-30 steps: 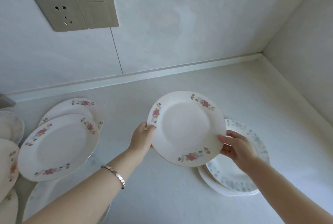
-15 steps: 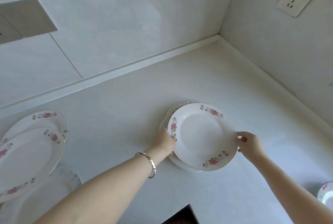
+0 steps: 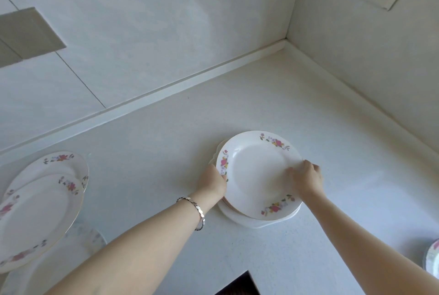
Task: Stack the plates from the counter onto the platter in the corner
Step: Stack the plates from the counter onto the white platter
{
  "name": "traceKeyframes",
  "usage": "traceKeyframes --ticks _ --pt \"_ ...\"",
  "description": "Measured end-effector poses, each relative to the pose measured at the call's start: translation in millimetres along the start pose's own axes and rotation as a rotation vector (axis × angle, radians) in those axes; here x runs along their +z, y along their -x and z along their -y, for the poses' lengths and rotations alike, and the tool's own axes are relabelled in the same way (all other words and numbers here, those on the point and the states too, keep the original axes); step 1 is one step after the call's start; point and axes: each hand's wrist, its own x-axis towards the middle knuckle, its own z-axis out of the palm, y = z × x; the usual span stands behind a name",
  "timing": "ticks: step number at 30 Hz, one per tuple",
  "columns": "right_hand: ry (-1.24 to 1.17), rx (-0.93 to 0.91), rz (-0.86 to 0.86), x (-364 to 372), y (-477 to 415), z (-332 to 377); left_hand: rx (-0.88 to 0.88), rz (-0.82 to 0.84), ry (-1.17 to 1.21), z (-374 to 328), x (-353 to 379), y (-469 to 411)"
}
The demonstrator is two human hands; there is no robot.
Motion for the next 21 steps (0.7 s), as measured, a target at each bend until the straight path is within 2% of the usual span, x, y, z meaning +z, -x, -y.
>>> traceKeyframes --ticks 2,11,14,16,19,21 --pt "-0.061 0.029 0.048 2 -1 0 0.018 -0.016 -0.048 0 0 -2" --pt "-0.180 0.050 0.021 4 0 1 0.024 0.022 -0.076 2 1 0" --pt "-0.229 0.038 0.038 2 0 -3 0.060 -0.070 -0.146 2 2 -1" --pt "-0.319 0.031 0.067 3 1 -8 0.085 -0.114 0.055 3 7 -4" --pt "-0.536 0.054 0.075 5 6 -14 0.029 -0.046 0.636 2 19 -3" --pt "-0.648 0.077 0.070 7 7 -15 -0.043 -0.009 0.754 2 23 -1"
